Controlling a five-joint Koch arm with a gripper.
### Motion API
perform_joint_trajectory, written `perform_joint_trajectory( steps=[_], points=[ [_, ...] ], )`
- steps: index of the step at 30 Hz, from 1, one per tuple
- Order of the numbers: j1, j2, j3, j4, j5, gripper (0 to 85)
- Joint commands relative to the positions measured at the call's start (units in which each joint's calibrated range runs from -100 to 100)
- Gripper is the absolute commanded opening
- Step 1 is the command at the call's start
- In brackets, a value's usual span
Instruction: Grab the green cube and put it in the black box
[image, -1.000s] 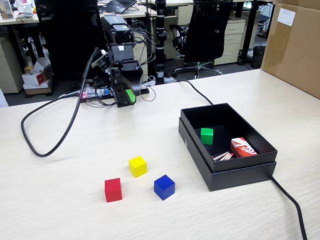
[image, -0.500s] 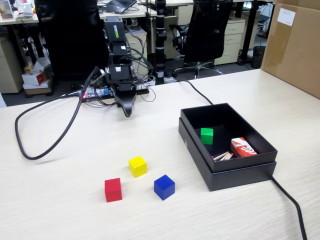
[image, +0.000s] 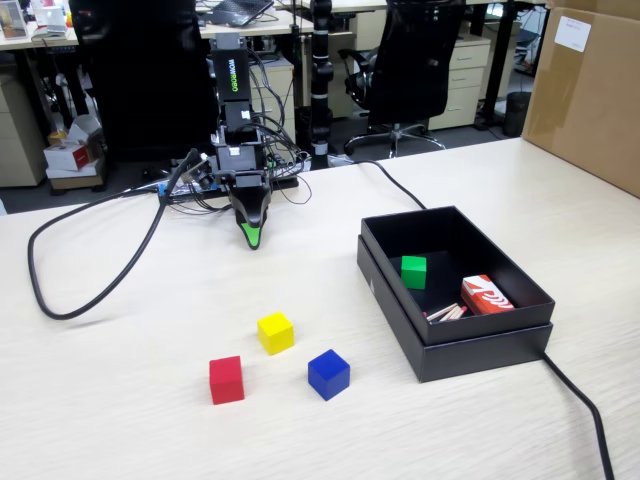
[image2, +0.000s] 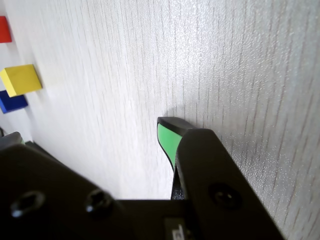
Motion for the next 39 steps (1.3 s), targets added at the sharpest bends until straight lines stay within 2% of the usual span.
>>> perform_joint_trajectory(
  steps=[1,39],
  points=[
    [0.20,-0.13,-3.25,-2.04,-0.63,50.9],
    [0.29,-0.13,-2.98,-2.04,-0.59,50.3]
  ],
)
